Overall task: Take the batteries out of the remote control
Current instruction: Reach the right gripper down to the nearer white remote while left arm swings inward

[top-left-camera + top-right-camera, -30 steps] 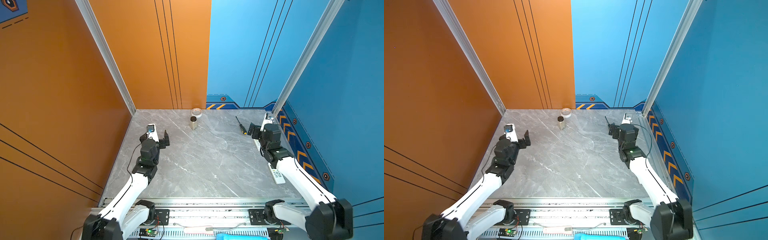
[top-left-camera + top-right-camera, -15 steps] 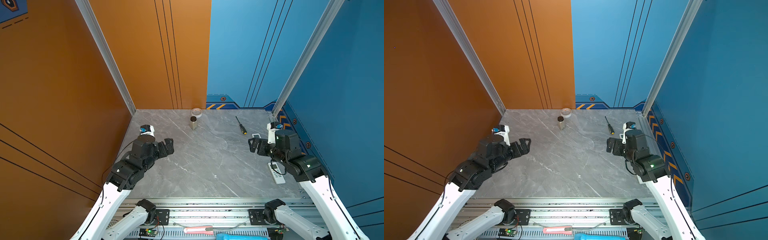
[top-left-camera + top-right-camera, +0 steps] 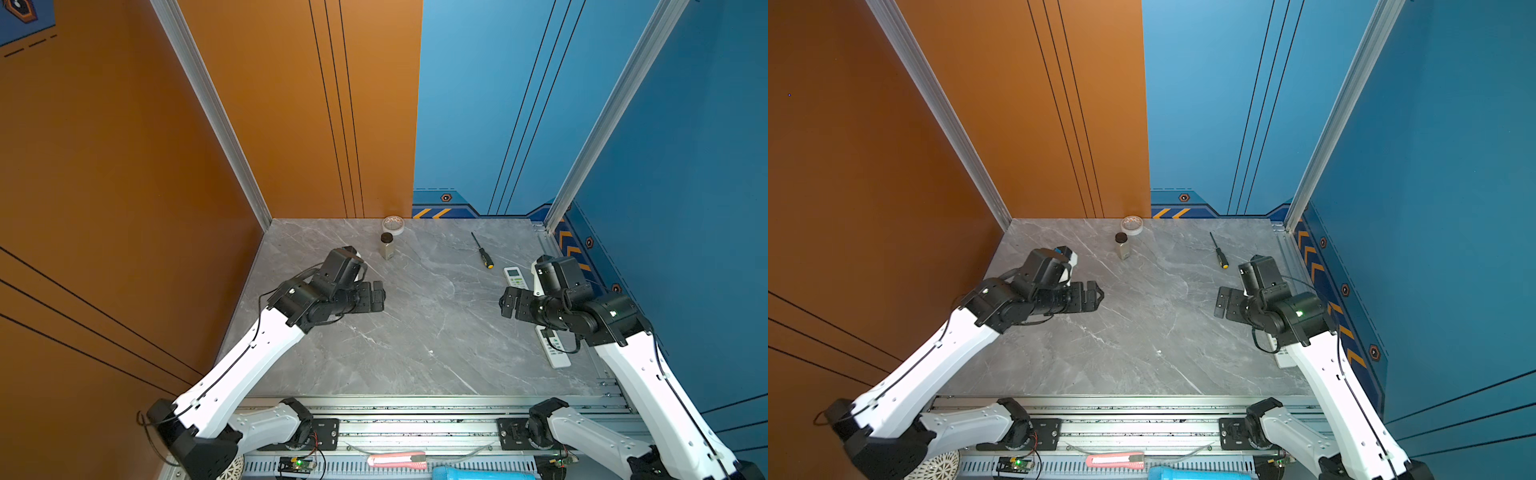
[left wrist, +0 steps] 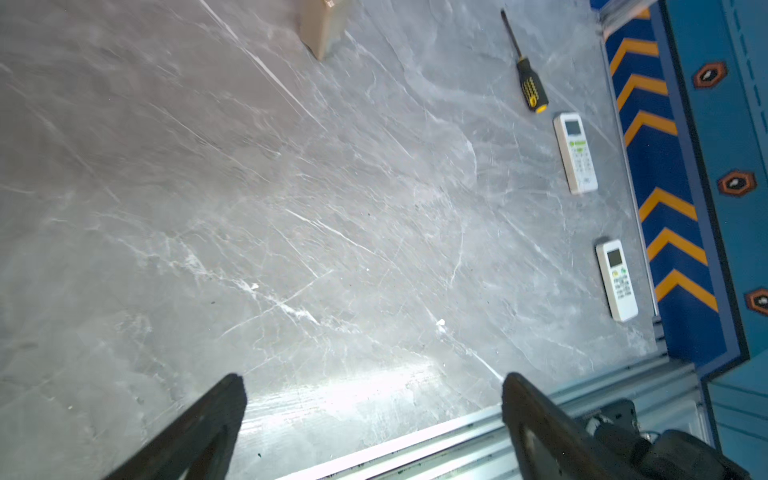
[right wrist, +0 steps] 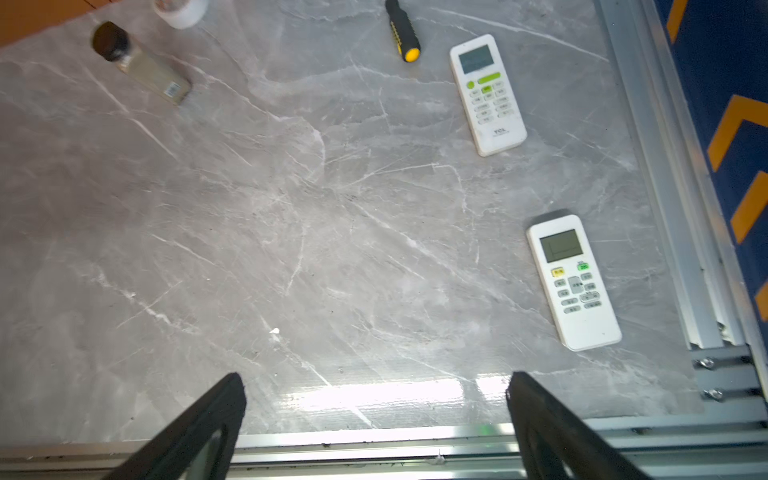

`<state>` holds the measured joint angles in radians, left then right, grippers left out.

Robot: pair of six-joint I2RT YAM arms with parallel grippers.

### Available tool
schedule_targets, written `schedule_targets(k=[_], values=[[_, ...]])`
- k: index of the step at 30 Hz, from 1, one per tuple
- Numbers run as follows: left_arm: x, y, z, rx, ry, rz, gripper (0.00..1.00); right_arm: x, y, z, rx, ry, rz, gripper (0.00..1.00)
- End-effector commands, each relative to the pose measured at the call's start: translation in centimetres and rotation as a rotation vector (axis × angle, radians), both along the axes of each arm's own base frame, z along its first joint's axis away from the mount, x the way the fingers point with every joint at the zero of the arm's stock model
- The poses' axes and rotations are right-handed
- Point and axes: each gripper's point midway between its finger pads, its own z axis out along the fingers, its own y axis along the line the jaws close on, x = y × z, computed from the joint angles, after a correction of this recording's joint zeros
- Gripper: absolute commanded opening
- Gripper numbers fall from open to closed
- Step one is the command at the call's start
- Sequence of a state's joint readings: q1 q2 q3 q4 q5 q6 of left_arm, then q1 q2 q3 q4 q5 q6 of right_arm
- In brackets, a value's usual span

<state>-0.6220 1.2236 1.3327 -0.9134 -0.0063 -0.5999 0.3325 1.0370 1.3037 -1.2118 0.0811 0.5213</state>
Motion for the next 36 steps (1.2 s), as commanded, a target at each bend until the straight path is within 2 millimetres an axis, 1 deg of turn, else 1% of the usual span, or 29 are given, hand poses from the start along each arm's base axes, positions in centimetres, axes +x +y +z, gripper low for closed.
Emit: schedule_targets(k=[1, 5, 7, 9, 13, 17, 20, 23, 26, 27, 29, 31, 36], values=[[0.6, -3.8, 1.6, -0.121, -0.013, -0.125, 0.98, -1.3, -3.0, -2.1, -0.07, 0.12, -0.087, 1.0], [1.9, -5.8, 1.1, -0.189, 0.008, -0.128, 0.98, -1.0, -4.5, -5.3, -0.016, 0.194, -0.113, 1.0], [2.6, -6.3, 0.8, -0.215, 0.014, -0.107, 0.98, -0.4, -5.3, -6.5, 0.025, 0.21, -0.125, 1.0], [3.3, -7.0, 0.7, -0.248, 0.011, -0.095, 0.98, 0.6, -5.9, -7.6, 0.061, 0.224, -0.118, 1.0], [4.5, -8.4, 0.5, -0.323, 0.013, -0.087, 0.98, 3.6, -7.6, -9.6, 0.038, 0.25, -0.097, 1.0], [5.3, -9.5, 0.0, -0.374, 0.036, -0.078, 0.98, 7.9, -9.4, -11.7, -0.001, 0.268, -0.075, 1.0], [5.7, -10.0, -0.3, -0.393, 0.05, -0.076, 0.98, 11.1, -10.1, -13.4, -0.031, 0.293, -0.005, 1.0], [5.9, -10.3, -0.5, -0.392, 0.057, -0.073, 0.98, 13.6, -11.3, -15.1, -0.061, 0.336, -0.007, 0.98], [6.2, -10.2, -0.9, -0.386, 0.061, -0.066, 0.98, 15.9, -11.8, -16.6, -0.088, 0.343, 0.003, 0.98], [6.3, -10.2, -1.0, -0.383, 0.062, -0.063, 0.98, 16.4, -11.9, -17.3, -0.097, 0.357, 0.008, 0.97], [6.5, -9.9, -1.3, -0.378, 0.064, -0.051, 0.98, 17.2, -12.2, -18.7, -0.112, 0.389, 0.015, 0.94], [6.6, -9.7, -1.6, -0.375, 0.071, -0.042, 0.98, 17.6, -12.5, -19.7, -0.124, 0.41, 0.018, 0.92], [7.1, -9.3, -2.2, -0.366, 0.078, -0.02, 0.98, 19.0, -13.0, -21.1, -0.143, 0.425, 0.026, 0.9]])
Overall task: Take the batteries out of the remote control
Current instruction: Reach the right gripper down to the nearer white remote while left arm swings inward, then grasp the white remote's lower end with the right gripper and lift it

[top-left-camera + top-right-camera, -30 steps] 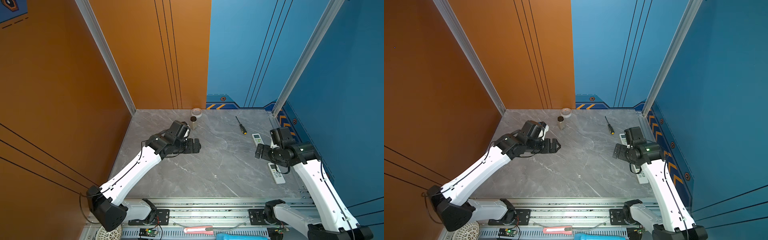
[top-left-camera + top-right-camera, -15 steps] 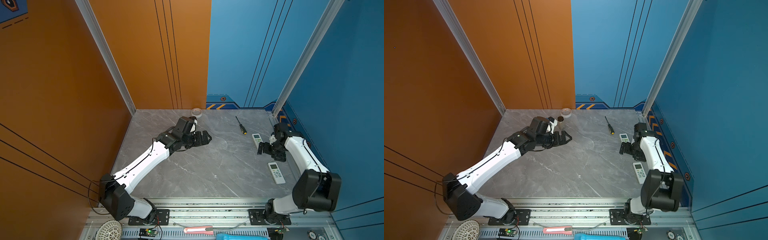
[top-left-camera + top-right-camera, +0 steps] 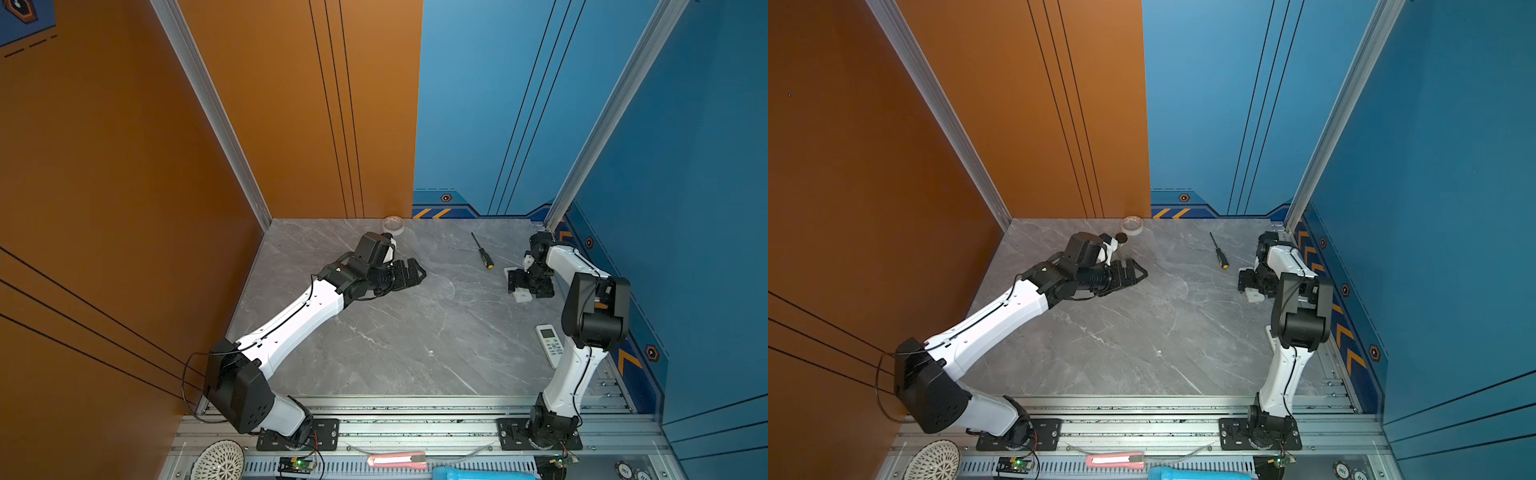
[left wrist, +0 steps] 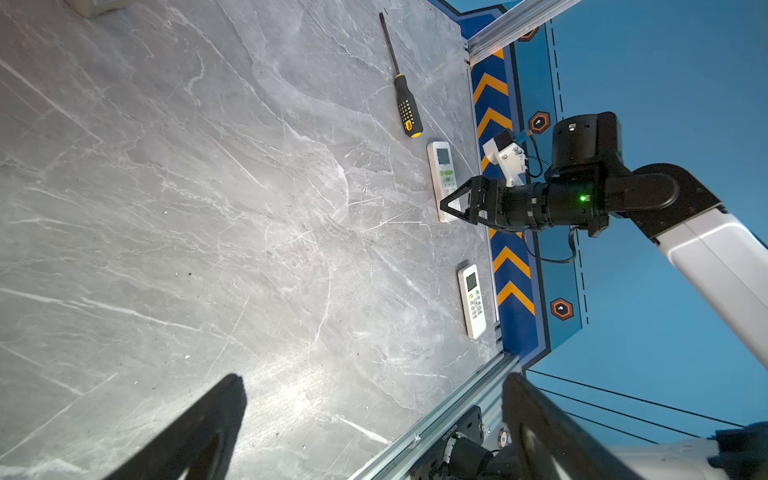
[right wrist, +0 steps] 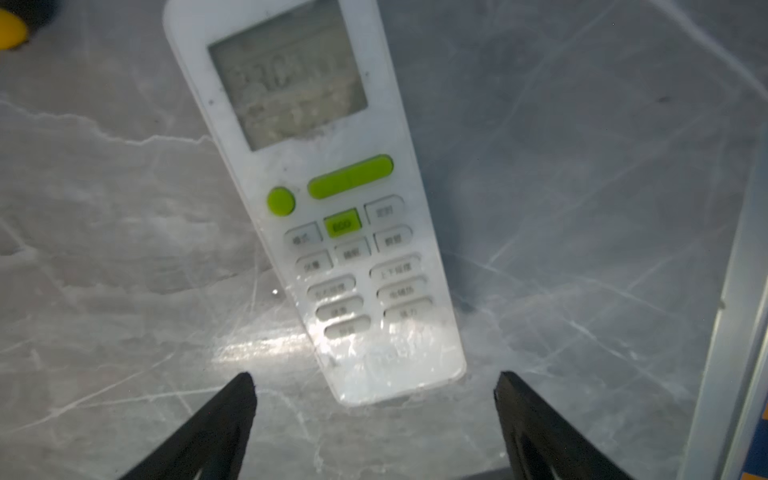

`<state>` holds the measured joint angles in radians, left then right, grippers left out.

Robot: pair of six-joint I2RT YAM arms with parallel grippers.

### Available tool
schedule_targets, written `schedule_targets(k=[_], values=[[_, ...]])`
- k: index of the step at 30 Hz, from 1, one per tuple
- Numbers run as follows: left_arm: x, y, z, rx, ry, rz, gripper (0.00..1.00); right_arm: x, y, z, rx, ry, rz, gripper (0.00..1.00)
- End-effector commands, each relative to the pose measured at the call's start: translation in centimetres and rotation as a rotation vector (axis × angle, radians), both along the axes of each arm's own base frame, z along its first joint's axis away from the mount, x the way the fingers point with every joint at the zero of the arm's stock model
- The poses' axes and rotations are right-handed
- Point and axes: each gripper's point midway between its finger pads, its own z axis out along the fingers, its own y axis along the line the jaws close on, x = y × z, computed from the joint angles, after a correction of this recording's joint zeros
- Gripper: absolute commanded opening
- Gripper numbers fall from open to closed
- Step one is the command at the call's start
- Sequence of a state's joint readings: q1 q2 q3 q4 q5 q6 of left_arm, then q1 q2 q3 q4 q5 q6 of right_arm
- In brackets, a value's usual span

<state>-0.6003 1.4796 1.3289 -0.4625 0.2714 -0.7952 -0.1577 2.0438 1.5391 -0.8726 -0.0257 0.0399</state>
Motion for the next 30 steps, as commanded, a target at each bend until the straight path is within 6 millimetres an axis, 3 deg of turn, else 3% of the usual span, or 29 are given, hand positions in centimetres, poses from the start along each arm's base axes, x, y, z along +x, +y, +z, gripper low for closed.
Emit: schedule_targets(k=[1, 4, 11, 20, 23, 27, 30], values=[[0.5, 0.2, -1.1, 0.004, 0.026, 0.011, 0.98, 1.3, -0.7, 0.5, -0.045, -0.02, 0.025, 0.9], [1.1, 0.3, -1.4, 0.005, 0.033, 0.018, 0.98, 1.3, -0.5, -1.0, -0.031, 0.011, 0.029, 0.85], [2.5, 0.0, -0.7, -0.014, 0.022, 0.026, 0.98, 0.9, 0.4, -1.7, -0.027, 0.031, 0.068, 0.74], [3.7, -0.7, 0.1, -0.047, 0.017, 0.019, 0.98, 0.6, 1.2, -2.1, -0.082, 0.038, 0.124, 0.43], [4.0, -0.8, 0.8, -0.079, 0.012, 0.031, 0.98, 0.7, 1.9, -1.6, -0.109, 0.02, 0.143, 0.38], [4.7, -1.0, 2.1, -0.154, 0.017, 0.071, 0.98, 1.5, 3.8, 2.0, -0.157, -0.11, 0.185, 0.37], [5.3, -1.4, 3.4, -0.238, 0.01, 0.1, 0.98, 1.6, 7.6, 5.1, -0.154, -0.221, 0.298, 0.37]])
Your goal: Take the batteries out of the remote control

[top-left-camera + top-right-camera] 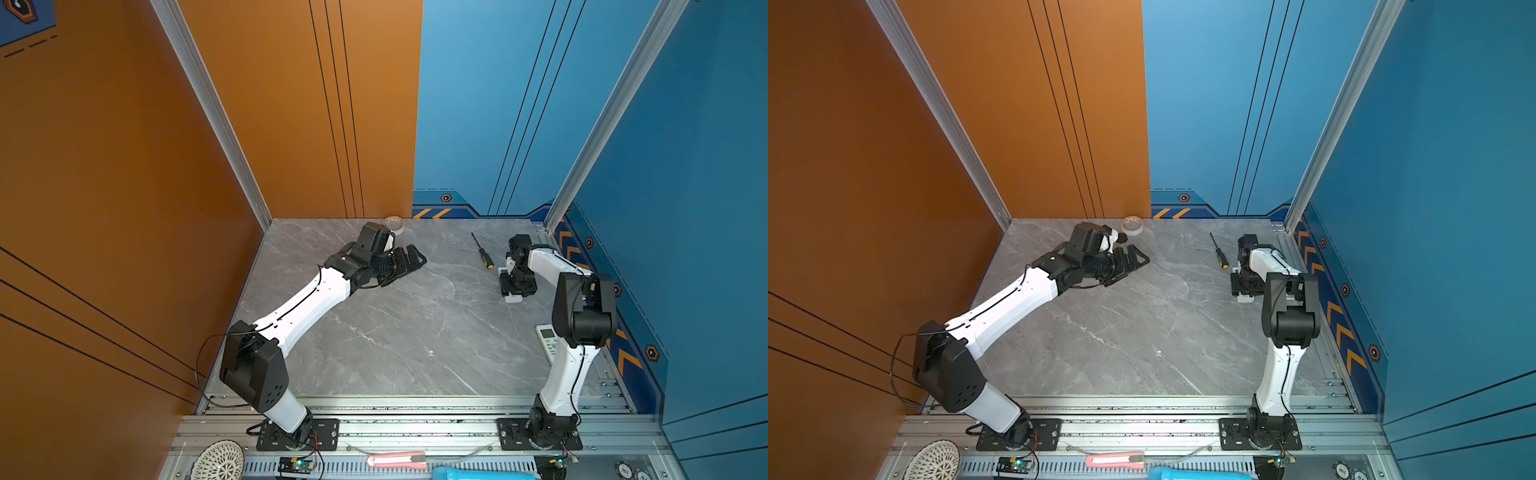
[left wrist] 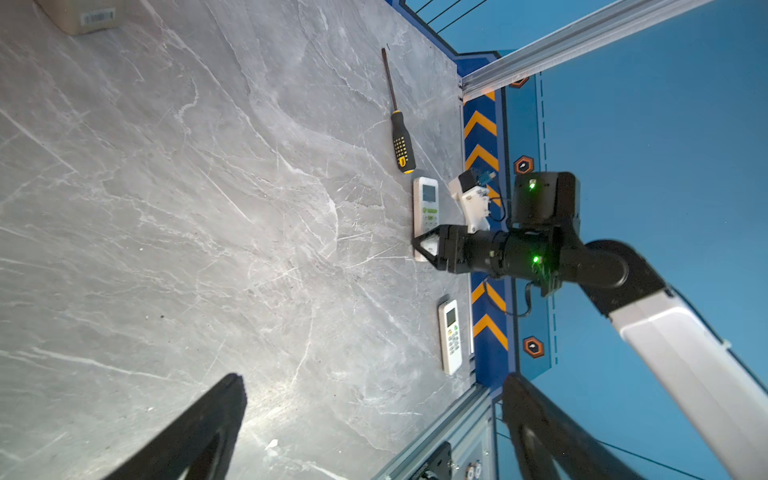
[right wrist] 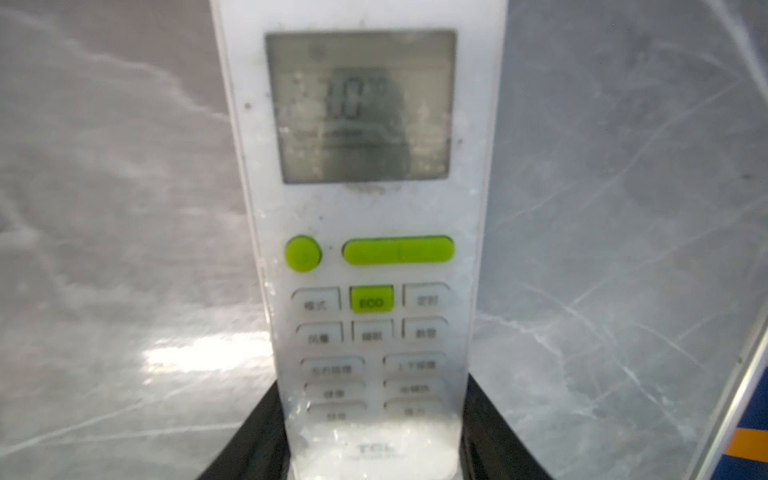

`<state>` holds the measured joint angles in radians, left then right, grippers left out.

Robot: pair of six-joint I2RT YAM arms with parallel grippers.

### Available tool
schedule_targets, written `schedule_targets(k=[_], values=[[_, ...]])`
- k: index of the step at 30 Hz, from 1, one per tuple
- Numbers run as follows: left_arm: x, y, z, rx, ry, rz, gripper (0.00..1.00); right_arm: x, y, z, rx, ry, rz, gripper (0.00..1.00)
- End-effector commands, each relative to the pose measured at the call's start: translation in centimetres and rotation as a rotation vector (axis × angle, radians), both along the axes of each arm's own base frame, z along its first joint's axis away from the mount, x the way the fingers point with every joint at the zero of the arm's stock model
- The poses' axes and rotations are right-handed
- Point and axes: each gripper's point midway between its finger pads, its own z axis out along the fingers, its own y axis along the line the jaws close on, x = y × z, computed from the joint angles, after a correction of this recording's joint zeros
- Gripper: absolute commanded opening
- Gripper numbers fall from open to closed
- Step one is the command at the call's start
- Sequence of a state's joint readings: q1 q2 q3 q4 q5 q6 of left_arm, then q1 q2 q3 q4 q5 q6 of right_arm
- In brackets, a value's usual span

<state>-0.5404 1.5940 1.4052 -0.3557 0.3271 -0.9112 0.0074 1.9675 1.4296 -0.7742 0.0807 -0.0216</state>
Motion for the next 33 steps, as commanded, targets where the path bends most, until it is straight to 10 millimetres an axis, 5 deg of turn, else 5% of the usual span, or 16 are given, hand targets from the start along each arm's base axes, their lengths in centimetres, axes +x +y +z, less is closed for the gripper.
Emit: schedule_targets(k=[1, 8, 13, 20, 29, 33], values=[[1.0, -0.9, 3.3, -0.143, -0.04, 0.022, 0.98, 1.3, 4.5, 5.7, -0.003, -0.193, 0.152, 0.37], [1.7, -2.2, 3.3, -0.282, -0.044, 0.006, 1.0, -1.8, 16.0, 12.0, 0.105, -0.333, 0.43, 0.37], [0.5, -2.8, 3.4, -0.304, -0.067, -0.052, 0.97, -4.3, 21.3, 14.4, 0.172, -0.359, 0.528, 0.37], [-0.1, -0.7, 0.3, -0.31, -0.027, 0.007, 0.84, -6.1, 25.7, 16.6, 0.303, -0.368, 0.584, 0.4], [0.2, -0.2, -0.2, -0.344, -0.066, 0.022, 0.66, -8.5, 28.6, 16.4, 0.375, -0.312, 0.647, 0.41], [0.2, -0.3, 0.2, -0.351, -0.087, 0.006, 0.46, -8.9, 29.1, 16.5, 0.401, -0.301, 0.641, 0.43]])
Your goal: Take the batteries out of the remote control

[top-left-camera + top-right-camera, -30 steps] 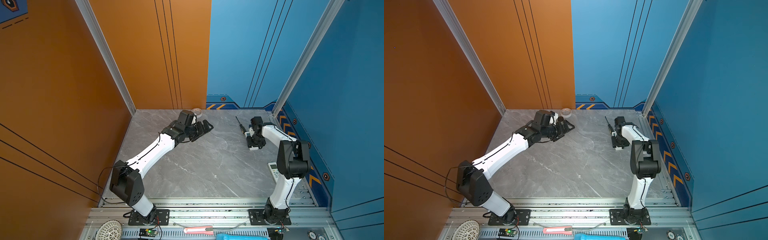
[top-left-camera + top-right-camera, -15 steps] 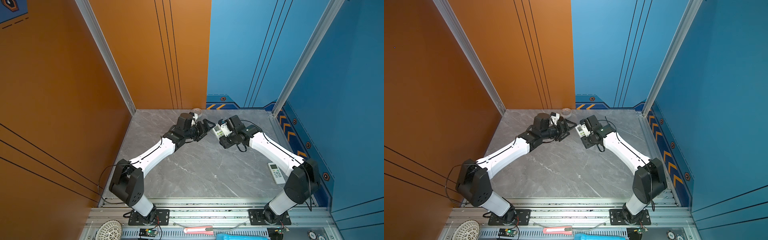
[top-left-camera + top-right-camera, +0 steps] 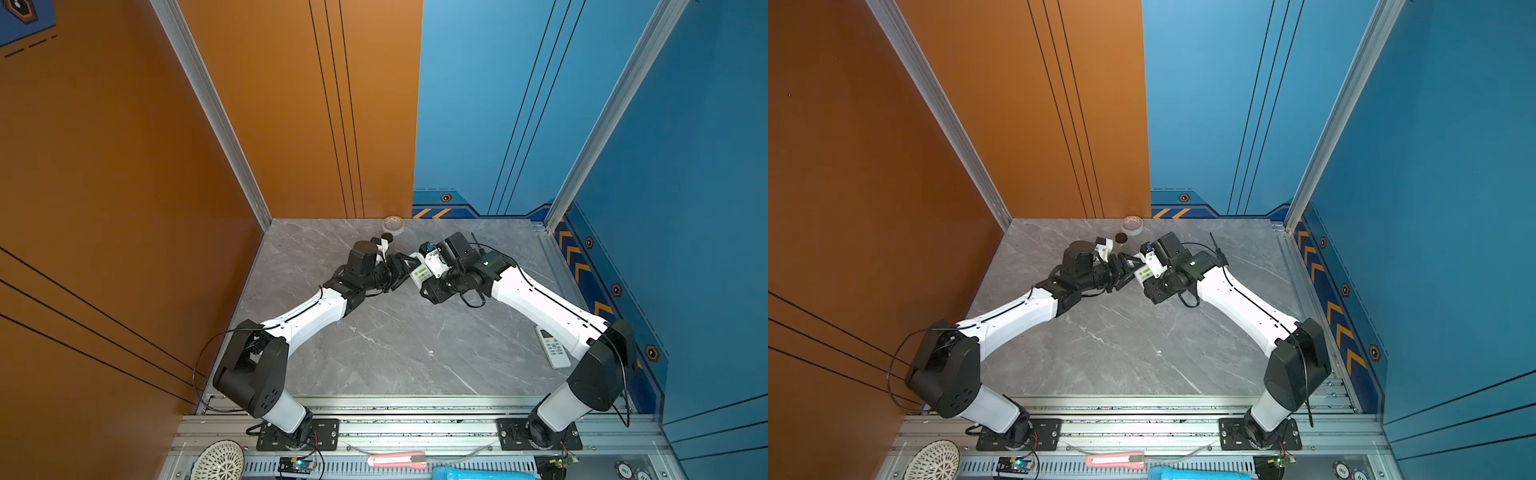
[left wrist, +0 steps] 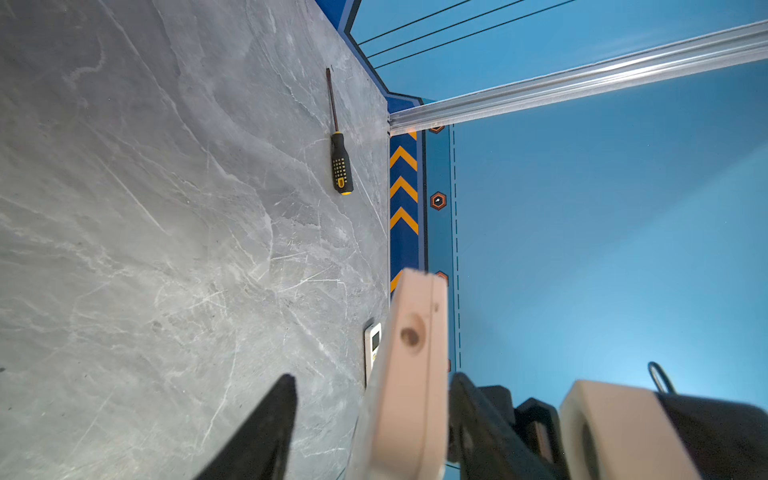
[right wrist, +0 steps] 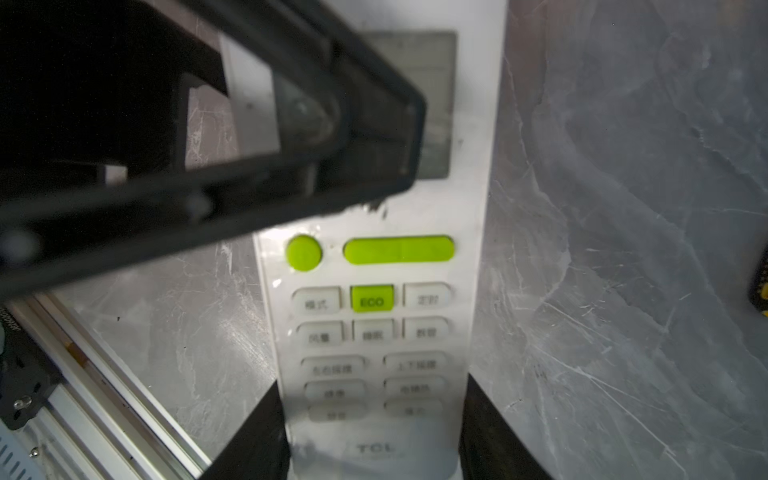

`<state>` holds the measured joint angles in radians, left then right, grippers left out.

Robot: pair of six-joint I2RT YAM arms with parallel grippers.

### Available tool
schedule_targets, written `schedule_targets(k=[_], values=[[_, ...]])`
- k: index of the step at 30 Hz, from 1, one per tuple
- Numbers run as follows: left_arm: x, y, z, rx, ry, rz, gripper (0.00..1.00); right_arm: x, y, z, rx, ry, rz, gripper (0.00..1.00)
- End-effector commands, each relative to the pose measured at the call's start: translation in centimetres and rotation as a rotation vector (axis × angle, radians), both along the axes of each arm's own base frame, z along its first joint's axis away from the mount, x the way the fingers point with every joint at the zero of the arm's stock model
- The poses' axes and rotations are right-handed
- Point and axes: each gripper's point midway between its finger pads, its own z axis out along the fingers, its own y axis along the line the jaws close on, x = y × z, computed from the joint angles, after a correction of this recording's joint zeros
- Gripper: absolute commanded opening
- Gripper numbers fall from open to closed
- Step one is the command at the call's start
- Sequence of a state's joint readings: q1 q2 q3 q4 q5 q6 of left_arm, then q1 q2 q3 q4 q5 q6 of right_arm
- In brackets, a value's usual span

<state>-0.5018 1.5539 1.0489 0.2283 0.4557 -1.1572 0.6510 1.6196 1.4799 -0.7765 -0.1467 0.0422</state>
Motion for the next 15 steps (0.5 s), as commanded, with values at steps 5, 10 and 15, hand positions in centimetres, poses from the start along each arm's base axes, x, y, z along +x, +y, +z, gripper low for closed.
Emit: schedule_targets(k=[5, 10, 15], values=[[-0.1, 0.0, 1.9, -0.053, -0.059, -0.033, 0.22, -0.6, 1.2, 1.4, 0.075, 0.039, 0.0, 0.46], [0.4, 0.3, 2.0, -0.069, -0.063, -0.029, 0.05, -0.7, 1.3, 1.9, 0.097, 0.042, -0.004, 0.61], [1.0, 0.9, 4.3, -0.107, -0.165, -0.045, 0.01, -1.9, 1.7, 2.9, 0.171, 0.081, 0.031, 0.87]])
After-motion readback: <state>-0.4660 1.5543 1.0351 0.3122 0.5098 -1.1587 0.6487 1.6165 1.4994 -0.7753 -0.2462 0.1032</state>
